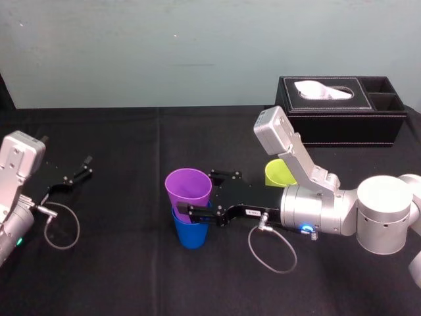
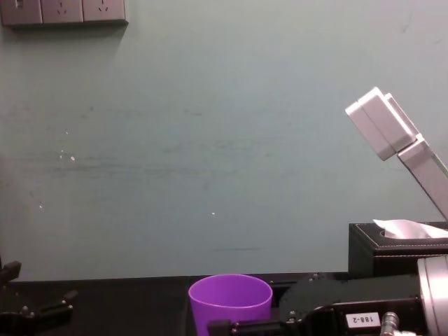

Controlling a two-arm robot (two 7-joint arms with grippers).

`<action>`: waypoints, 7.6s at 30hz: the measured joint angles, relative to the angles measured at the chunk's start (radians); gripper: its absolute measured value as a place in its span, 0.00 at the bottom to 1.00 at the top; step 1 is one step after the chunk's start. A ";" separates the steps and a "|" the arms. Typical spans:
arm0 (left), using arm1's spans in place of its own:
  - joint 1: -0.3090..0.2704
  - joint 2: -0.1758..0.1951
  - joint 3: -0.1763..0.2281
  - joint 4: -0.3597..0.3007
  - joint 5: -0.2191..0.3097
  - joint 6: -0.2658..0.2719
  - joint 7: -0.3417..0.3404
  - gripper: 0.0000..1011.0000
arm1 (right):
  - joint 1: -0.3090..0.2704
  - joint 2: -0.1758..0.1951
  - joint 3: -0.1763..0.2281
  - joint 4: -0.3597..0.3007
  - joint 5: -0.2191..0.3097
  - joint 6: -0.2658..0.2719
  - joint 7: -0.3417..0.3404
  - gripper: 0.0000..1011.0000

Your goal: Stack the three plastic cups sequentially using one hand.

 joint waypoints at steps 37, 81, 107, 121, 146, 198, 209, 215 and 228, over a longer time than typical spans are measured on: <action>0.000 0.000 0.000 0.000 0.000 0.000 0.000 1.00 | -0.009 0.010 0.013 -0.019 0.004 0.000 -0.009 0.99; 0.000 0.000 0.000 0.000 0.000 0.000 0.000 1.00 | -0.329 0.216 0.347 -0.063 0.065 -0.170 -0.106 0.99; 0.000 0.000 0.000 0.000 0.000 0.000 0.000 1.00 | -0.297 0.145 0.333 0.063 0.026 -0.155 -0.068 0.99; 0.000 0.000 0.000 0.000 0.000 0.000 0.000 1.00 | -0.247 0.112 0.305 0.107 0.006 -0.144 -0.054 0.99; 0.000 0.000 0.000 0.000 0.000 0.000 0.000 1.00 | -0.159 0.055 0.259 0.174 -0.027 -0.124 -0.052 0.99; 0.000 0.000 0.000 0.000 0.000 0.000 0.000 1.00 | -0.110 0.011 0.231 0.216 -0.073 -0.123 -0.072 0.76; 0.000 0.000 0.000 0.000 0.000 0.000 0.000 1.00 | -0.111 0.012 0.231 0.215 -0.072 -0.123 -0.071 0.73; 0.000 0.000 0.000 0.000 0.000 0.000 0.000 1.00 | -0.111 0.012 0.231 0.215 -0.072 -0.123 -0.071 0.73; 0.000 0.000 0.000 0.000 0.000 0.000 0.000 1.00 | -0.136 0.043 0.263 0.141 -0.058 -0.105 -0.078 0.73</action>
